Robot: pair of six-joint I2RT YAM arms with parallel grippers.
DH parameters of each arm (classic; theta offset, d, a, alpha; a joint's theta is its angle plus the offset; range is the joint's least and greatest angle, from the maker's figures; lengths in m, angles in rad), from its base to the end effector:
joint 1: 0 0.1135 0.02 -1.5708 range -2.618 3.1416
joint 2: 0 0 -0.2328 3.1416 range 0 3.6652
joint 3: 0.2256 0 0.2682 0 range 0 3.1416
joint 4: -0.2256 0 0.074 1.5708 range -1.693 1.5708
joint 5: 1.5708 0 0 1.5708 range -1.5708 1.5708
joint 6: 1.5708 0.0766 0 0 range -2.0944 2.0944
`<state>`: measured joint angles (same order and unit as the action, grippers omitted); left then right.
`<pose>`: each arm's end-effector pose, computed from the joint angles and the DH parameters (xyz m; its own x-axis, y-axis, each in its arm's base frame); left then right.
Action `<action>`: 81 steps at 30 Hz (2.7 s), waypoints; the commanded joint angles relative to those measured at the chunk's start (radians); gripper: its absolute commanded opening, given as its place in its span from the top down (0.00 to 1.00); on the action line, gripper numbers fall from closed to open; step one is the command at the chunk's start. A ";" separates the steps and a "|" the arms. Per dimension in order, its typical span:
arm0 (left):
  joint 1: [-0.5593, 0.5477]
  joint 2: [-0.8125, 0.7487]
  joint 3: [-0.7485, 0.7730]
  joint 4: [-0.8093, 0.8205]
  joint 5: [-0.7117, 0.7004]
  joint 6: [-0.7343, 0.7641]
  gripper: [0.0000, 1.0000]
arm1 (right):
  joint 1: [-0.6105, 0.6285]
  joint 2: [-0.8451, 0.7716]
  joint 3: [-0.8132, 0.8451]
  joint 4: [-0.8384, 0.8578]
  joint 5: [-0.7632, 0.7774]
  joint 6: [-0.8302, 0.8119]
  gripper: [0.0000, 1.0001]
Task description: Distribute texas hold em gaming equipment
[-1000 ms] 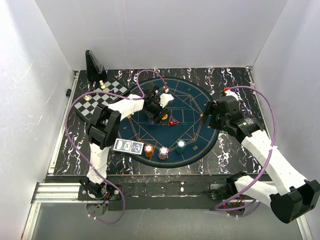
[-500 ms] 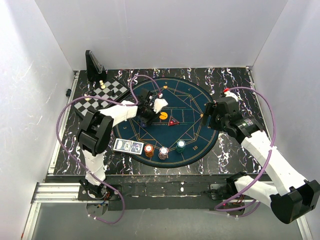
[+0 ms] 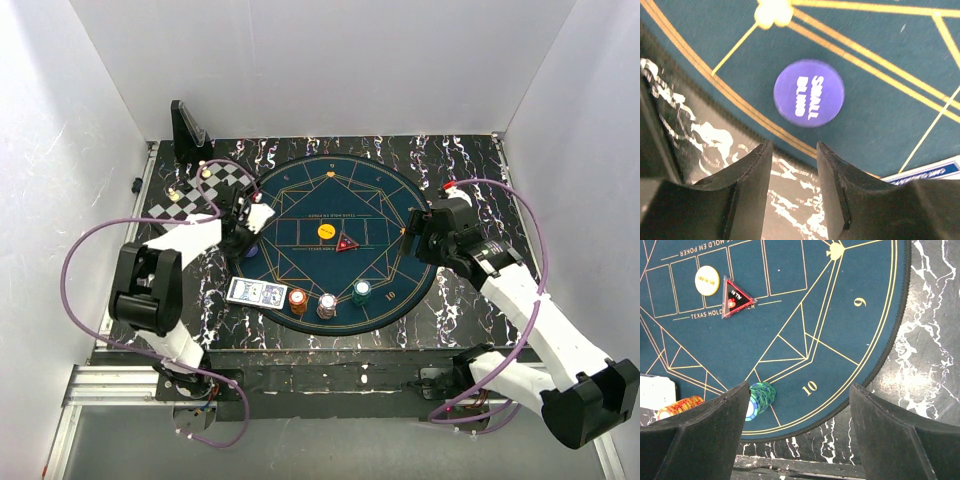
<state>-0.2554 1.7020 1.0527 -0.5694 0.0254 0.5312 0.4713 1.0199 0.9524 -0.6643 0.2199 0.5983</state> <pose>0.3351 -0.0895 0.0927 -0.6508 0.6933 -0.3094 0.6851 0.7119 0.1541 0.2514 0.1094 0.2547 -0.6601 0.2806 -0.6968 0.0887 0.9502 0.2986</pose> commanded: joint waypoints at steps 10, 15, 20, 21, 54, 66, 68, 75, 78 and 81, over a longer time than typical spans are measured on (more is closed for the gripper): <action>0.136 -0.237 -0.086 -0.061 0.030 0.036 0.51 | 0.024 0.300 0.173 0.103 -0.085 -0.078 0.13; 0.125 -0.242 0.058 -0.129 0.215 -0.013 0.02 | 0.069 0.503 0.366 0.097 -0.099 -0.100 0.11; 0.061 -0.058 0.162 -0.124 0.255 0.004 0.02 | 0.082 0.572 0.450 0.081 -0.122 -0.071 0.11; 0.048 -0.023 0.183 -0.124 0.251 0.012 0.02 | 0.087 0.566 0.444 0.084 -0.117 -0.069 0.12; 0.082 0.008 -0.077 0.128 0.002 0.029 0.66 | 0.089 0.414 0.220 0.155 -0.080 -0.049 0.26; 0.205 -0.136 -0.175 0.099 0.053 0.036 0.58 | 0.119 0.561 0.307 0.196 -0.126 -0.075 0.26; 0.205 -0.165 -0.143 0.056 0.079 0.017 0.46 | 0.148 0.632 0.374 0.180 -0.125 -0.081 0.26; 0.205 -0.254 0.058 -0.142 0.205 -0.051 0.05 | 0.248 0.868 0.617 0.114 -0.139 -0.103 0.25; 0.203 -0.269 0.130 -0.230 0.266 -0.057 0.04 | 0.263 0.940 0.672 0.112 -0.163 -0.094 0.26; 0.205 -0.283 0.165 -0.288 0.304 -0.057 0.04 | 0.268 0.999 0.704 0.111 -0.182 -0.086 0.30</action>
<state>-0.0540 1.4673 1.1618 -0.7216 0.2314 0.4889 0.7410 1.9636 1.5936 -0.5289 0.0669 0.5159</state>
